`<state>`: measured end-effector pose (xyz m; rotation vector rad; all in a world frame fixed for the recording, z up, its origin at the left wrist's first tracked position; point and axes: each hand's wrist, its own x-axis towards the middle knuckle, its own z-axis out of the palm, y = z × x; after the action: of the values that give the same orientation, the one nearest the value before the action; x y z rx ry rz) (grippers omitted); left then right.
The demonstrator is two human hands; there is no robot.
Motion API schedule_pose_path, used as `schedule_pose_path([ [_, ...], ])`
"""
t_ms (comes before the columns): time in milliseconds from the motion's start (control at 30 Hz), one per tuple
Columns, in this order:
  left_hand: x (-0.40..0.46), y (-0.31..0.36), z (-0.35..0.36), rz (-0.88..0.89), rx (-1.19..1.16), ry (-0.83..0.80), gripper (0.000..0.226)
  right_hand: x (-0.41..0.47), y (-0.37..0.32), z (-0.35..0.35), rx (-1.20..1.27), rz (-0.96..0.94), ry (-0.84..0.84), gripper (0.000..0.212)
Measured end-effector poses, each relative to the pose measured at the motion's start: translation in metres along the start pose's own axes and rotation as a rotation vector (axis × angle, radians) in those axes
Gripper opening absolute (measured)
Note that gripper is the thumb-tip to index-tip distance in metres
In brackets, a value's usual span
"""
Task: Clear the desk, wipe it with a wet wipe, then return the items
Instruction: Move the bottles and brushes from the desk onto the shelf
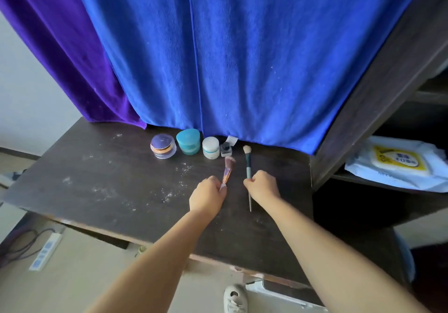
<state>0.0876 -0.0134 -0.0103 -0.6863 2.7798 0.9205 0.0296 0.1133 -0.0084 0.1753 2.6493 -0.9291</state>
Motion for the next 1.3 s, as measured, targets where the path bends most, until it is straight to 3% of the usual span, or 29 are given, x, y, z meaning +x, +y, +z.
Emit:
schedule_pose_path([
  [267, -0.075, 0.088, -0.036, 0.283, -0.314, 0.175, 0.02, -0.092, 0.017, -0.111, 0.294, -0.292, 0.295, 0.014],
  [433, -0.128, 0.172, -0.042, 0.521, -0.493, 0.138, 0.014, -0.146, 0.042, -0.204, 0.34, -0.388, 0.515, 0.013],
  [600, -0.162, 0.239, -0.042, 0.692, -0.545, 0.088, 0.009, -0.17, 0.068, -0.28, 0.358, -0.378, 0.634, 0.008],
  [800, -0.162, 0.316, -0.038, 0.72, -0.492, 0.127, 0.012, -0.147, 0.088, -0.345, 0.379, -0.345, 0.61, 0.01],
  [967, -0.136, 0.37, -0.027, 0.684, -0.285, 0.318, 0.019, -0.1, 0.096, -0.383, 0.369, -0.329, 0.485, 0.009],
  [1167, -0.112, 0.391, -0.017, 0.601, 0.03, 0.45, 0.018, -0.053, 0.088, -0.401, 0.128, -0.382, 0.365, 0.04],
  [1300, -0.105, 0.388, -0.01, 0.54, 0.151, 0.489, 0.022, -0.042, 0.08, -0.397, -0.09, -0.436, 0.338, 0.034],
])
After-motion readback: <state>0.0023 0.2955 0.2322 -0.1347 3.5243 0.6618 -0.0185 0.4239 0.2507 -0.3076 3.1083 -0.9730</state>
